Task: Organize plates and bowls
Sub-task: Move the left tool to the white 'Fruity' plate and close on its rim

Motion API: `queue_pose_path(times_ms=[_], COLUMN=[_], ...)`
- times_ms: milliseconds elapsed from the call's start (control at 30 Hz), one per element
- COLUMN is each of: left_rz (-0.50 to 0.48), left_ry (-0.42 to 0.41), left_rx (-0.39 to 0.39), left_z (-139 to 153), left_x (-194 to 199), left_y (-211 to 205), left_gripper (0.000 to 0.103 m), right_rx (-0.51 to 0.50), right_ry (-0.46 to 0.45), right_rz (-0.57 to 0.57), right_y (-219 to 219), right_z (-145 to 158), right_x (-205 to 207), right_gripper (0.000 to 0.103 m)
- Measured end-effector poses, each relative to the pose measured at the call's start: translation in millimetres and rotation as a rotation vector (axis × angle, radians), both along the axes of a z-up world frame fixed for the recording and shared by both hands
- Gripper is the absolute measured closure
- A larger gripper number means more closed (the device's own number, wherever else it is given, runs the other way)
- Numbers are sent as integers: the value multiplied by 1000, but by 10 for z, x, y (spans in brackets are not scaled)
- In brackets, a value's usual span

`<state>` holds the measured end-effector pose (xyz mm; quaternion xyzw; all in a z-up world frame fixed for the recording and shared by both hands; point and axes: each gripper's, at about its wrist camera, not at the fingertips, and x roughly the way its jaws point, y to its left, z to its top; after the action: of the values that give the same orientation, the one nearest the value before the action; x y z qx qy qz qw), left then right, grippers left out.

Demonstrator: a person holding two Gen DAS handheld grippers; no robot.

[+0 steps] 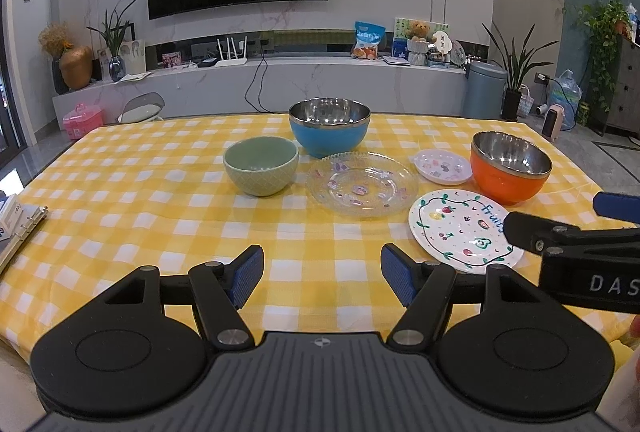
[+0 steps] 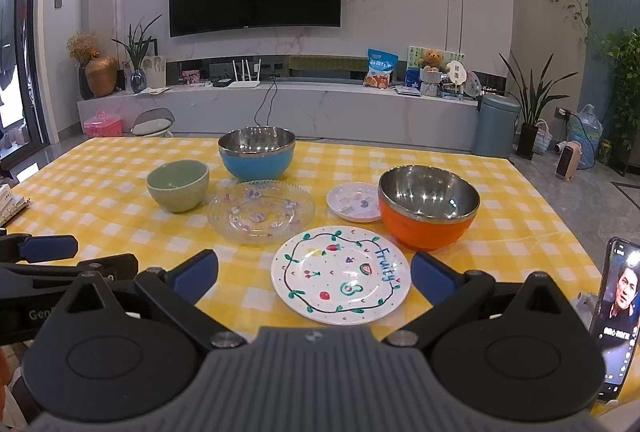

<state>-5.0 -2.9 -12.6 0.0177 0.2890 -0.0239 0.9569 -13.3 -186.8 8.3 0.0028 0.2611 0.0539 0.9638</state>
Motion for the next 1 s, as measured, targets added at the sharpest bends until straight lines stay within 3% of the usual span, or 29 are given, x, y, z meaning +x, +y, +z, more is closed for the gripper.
queue_pose_path(times_ms=[333,567,800,1000], left_rz=[-63,-78,-114,-113], left_ry=[45,95,165,246], left_rx=[-16,-182,-243,-259], left_z=[95,184,28,-204], left_x=[138,524,931,1187], left_y=[-167,-158,-302,-355], left_gripper=[24,25,37,48], right_rx=[56,92,13,25], right_ry=[152,209,339,355], right_rz=[-62,-152,-169,-154], right_y=[-130,-395,-554,-645], right_z=[-49,-79,-313,-501], right_x=[329,686,1165,1339], right_gripper=[3,3,25,41])
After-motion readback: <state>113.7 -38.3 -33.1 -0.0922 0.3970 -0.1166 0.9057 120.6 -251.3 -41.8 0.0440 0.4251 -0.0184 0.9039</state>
